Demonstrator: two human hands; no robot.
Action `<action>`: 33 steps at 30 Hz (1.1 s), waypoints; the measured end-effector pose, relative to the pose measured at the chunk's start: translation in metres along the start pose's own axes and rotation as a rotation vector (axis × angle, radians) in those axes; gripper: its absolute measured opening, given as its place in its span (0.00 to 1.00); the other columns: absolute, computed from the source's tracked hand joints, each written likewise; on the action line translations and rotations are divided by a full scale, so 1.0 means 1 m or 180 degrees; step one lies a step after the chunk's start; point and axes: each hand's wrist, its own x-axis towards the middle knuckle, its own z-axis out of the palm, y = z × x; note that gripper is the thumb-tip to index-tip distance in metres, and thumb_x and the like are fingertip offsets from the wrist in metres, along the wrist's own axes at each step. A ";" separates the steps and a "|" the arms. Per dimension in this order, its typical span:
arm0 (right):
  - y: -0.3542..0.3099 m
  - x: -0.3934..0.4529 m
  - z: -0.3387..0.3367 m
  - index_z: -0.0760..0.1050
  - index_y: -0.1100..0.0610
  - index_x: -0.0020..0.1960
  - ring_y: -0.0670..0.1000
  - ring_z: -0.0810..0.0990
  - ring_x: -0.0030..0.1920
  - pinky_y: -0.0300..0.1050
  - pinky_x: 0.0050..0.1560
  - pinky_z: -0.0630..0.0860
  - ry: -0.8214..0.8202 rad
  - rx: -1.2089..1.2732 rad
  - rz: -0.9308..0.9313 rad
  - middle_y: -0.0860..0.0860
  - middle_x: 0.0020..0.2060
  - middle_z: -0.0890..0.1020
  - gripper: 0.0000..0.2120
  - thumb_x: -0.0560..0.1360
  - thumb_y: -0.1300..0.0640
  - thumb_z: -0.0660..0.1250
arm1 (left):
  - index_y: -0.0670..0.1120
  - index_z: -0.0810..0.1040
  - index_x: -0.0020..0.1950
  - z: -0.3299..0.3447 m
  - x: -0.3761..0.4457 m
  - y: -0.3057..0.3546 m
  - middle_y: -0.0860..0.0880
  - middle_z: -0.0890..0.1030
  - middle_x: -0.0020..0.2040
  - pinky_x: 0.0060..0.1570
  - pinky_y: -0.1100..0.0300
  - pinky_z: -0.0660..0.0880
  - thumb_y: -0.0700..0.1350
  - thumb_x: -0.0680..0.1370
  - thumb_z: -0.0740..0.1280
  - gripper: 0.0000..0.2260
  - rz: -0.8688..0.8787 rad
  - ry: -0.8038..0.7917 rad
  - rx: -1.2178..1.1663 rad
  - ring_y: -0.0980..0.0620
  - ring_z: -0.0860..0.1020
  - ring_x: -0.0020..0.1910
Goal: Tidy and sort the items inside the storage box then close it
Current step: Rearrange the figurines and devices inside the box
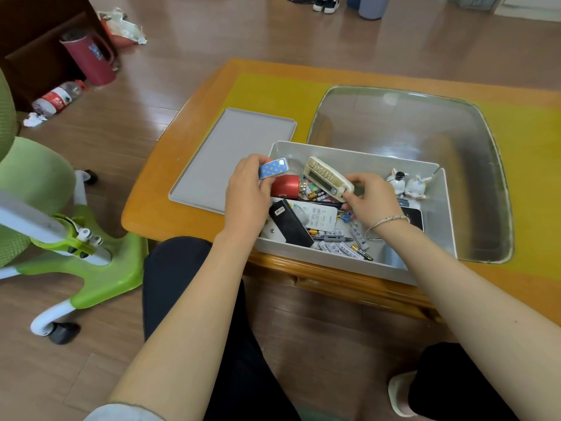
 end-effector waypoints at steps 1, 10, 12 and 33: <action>0.001 0.000 -0.001 0.76 0.57 0.58 0.54 0.83 0.44 0.54 0.46 0.81 -0.0027 0.0108 0.0062 0.56 0.54 0.80 0.12 0.75 0.64 0.66 | 0.45 0.76 0.57 0.001 0.001 0.000 0.48 0.78 0.53 0.48 0.63 0.70 0.38 0.77 0.67 0.09 0.0024 -0.0019 0.0061 0.54 0.74 0.49; -0.025 -0.008 -0.016 0.76 0.51 0.61 0.46 0.75 0.35 0.39 0.45 0.73 0.0153 0.0180 -0.0786 0.47 0.49 0.79 0.15 0.74 0.55 0.68 | 0.47 0.81 0.51 0.012 0.003 0.019 0.53 0.81 0.44 0.45 0.53 0.77 0.42 0.73 0.73 0.08 0.0133 -0.0562 0.0261 0.53 0.77 0.43; -0.033 -0.011 -0.015 0.77 0.51 0.60 0.49 0.77 0.36 0.38 0.46 0.72 -0.0051 0.0061 -0.0994 0.47 0.48 0.80 0.16 0.73 0.56 0.70 | 0.47 0.81 0.50 0.018 -0.001 0.023 0.52 0.82 0.44 0.46 0.52 0.76 0.42 0.72 0.74 0.08 0.0116 -0.0705 0.0263 0.52 0.78 0.43; -0.036 0.011 0.007 0.78 0.57 0.52 0.56 0.78 0.52 0.46 0.50 0.72 0.0200 -0.0734 -0.0548 0.55 0.49 0.82 0.12 0.72 0.51 0.70 | 0.49 0.63 0.73 0.009 -0.025 -0.010 0.45 0.71 0.65 0.54 0.49 0.75 0.34 0.79 0.60 0.24 -0.0483 -0.0370 0.0504 0.45 0.74 0.60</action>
